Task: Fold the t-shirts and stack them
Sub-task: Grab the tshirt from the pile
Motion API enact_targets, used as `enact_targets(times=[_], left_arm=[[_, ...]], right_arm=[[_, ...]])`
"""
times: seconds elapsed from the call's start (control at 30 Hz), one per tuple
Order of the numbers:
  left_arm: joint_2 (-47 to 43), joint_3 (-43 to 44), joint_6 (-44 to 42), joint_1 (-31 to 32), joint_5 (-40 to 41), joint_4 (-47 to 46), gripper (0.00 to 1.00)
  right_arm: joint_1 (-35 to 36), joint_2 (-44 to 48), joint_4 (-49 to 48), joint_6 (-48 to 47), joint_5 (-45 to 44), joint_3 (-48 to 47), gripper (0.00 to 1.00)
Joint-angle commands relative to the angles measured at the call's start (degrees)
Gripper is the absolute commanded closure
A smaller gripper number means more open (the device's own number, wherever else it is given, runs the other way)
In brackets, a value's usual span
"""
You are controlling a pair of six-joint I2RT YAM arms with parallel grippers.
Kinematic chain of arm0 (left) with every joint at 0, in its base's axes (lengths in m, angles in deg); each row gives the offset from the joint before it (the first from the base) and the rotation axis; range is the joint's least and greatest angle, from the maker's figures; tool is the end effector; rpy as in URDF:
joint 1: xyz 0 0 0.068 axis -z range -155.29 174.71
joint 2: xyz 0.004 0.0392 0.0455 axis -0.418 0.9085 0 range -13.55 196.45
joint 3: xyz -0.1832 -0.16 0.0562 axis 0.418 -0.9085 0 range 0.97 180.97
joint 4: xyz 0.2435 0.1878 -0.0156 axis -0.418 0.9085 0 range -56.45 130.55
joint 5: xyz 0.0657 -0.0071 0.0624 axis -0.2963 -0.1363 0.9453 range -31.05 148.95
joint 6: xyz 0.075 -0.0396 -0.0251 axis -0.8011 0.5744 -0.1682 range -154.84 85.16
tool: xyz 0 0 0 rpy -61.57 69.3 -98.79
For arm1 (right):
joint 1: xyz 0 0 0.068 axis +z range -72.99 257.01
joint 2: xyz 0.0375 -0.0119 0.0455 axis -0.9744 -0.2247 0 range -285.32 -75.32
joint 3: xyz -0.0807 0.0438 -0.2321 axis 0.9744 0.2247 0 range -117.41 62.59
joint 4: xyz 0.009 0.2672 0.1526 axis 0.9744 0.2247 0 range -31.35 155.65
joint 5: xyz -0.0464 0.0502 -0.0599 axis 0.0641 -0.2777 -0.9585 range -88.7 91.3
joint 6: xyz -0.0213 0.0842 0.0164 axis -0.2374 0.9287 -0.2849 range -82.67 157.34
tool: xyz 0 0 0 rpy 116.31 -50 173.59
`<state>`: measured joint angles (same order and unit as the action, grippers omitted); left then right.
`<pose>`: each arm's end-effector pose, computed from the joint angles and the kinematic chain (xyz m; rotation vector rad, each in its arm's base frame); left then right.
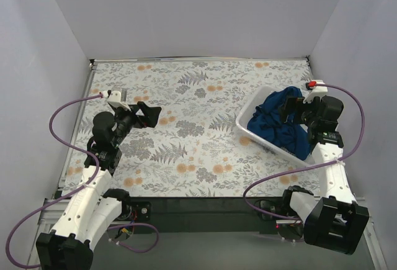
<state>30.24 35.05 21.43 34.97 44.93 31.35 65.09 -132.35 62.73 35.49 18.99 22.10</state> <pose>0.2876 -0.0713 0.2695 -0.5270 1.7396 -1.0552 0.3255 -0.0444 0.2362 -0.0371 1.9150 0.1363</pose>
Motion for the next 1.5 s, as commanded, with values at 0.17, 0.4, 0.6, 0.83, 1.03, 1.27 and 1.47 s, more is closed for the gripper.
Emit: enact_targets(times=[0.17,0.4,0.6,0.83,1.03,1.27,1.47], left_arm=[[-0.11,-0.51,-1.16,0.2,-3.38,-1.76,0.02],[0.51,-0.25,-0.81,0.37,-5.31,-1.93,0.02],[0.24,-0.25,-0.55,0.72,-6.28,-1.85,0.02],[-0.02,-0.07,-0.46,0.99,-6.98,-1.93,0.02],[0.33,-0.07,-0.37,1.08,-7.34,-2.2,0.02],[0.15,-0.16,-0.37,1.16,-7.42,-2.11,0.02],[0.68,-0.16,-0.37,1.16,-7.69,-2.2,0.02]], right_arm=[[0.58,0.44,7.76,-22.8,26.16,-4.85,0.02],[1.99,-7.46,16.49,-31.64,25.2,-17.14,0.02],[2.95,-21.96,17.1,-28.48,17.92,-28.31,0.07],[3.84,-31.56,18.51,-26.45,-0.28,-36.06,0.23],[3.84,-32.61,17.9,-25.75,-7.92,-35.1,0.34],[3.84,-33.4,17.98,-25.57,-7.5,-34.39,0.53],[3.84,-31.21,20.79,-25.75,0.39,-38.34,0.99]])
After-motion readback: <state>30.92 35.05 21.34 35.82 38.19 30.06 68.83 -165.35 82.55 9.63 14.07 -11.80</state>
